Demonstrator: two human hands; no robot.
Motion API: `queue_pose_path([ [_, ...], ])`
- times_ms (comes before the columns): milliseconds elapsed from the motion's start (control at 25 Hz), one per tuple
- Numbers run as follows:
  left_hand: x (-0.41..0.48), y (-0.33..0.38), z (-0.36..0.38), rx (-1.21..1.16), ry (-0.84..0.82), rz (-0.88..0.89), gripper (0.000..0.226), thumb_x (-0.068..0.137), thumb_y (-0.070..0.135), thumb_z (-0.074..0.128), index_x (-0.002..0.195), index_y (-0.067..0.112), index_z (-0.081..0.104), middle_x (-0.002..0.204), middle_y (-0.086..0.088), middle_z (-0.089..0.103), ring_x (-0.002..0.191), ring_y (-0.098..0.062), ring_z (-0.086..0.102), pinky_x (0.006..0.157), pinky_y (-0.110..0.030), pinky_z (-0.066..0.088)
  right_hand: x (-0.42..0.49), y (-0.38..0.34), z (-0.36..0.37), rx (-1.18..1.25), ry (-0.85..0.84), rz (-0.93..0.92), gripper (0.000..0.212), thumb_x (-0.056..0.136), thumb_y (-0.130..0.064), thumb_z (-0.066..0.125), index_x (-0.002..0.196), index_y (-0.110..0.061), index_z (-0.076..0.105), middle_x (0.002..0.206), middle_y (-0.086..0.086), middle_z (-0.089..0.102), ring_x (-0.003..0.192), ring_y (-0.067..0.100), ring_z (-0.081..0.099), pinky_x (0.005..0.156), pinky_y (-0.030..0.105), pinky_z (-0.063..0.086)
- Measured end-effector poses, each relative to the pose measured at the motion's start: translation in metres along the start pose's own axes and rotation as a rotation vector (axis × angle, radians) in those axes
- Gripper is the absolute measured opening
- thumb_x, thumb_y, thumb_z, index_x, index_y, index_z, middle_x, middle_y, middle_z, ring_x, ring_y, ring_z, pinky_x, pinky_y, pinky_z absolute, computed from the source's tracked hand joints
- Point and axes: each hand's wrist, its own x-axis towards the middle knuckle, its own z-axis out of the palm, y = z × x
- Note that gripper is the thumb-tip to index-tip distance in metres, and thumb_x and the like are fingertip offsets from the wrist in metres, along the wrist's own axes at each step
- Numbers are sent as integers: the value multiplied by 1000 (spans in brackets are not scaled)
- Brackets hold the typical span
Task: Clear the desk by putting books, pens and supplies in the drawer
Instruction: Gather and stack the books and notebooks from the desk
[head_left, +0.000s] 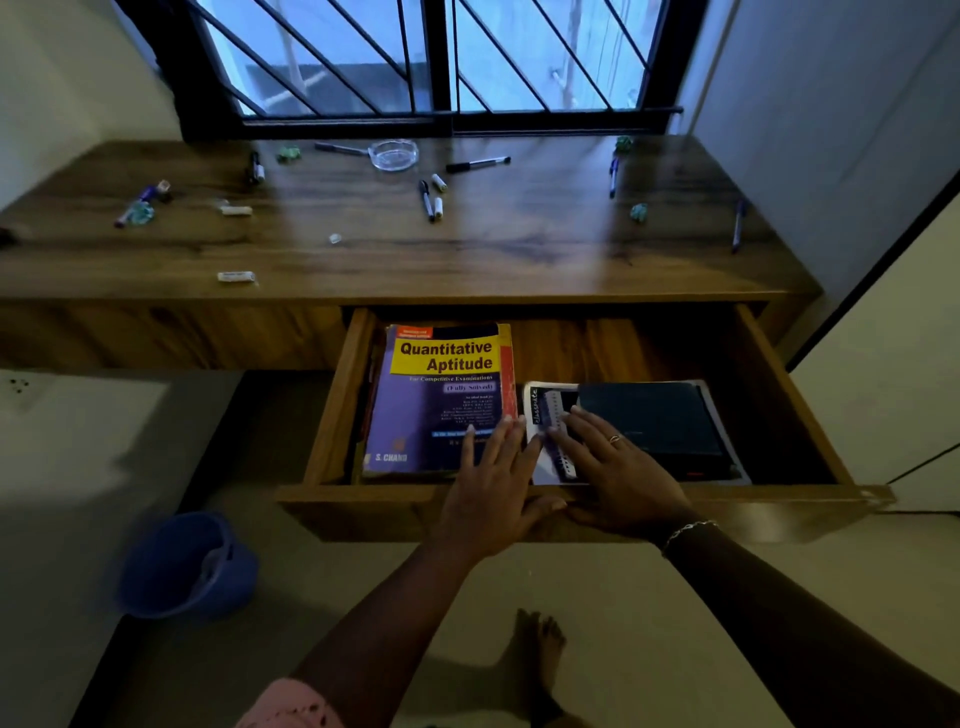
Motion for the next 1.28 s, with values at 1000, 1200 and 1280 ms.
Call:
queue_pose_path([
  [1000,196,-87,3,70,256,5,82,90,67,22,147,7,19,152,-21,23,144,-31,9,113,-47,14,188,112,27,12,108,4,98,78,-79,14,138,-3,31,143,21,39,136,35,30,108,48,18],
  [1200,220,-96,3,80,244,-59,79,88,68,22,141,9,31,146,-14,41,137,-26,27,108,-51,21,214,126,30,-6,237,-46,84,68,-76,35,123,-14,50,124,15,59,114,33,53,93,44,49],
  [1280,224,-95,5,42,290,-99,73,84,65,32,135,13,38,140,-10,49,132,-23,33,105,-48,24,219,127,29,-3,311,-48,74,68,-73,37,116,-17,52,115,12,61,107,29,53,87,39,52],
])
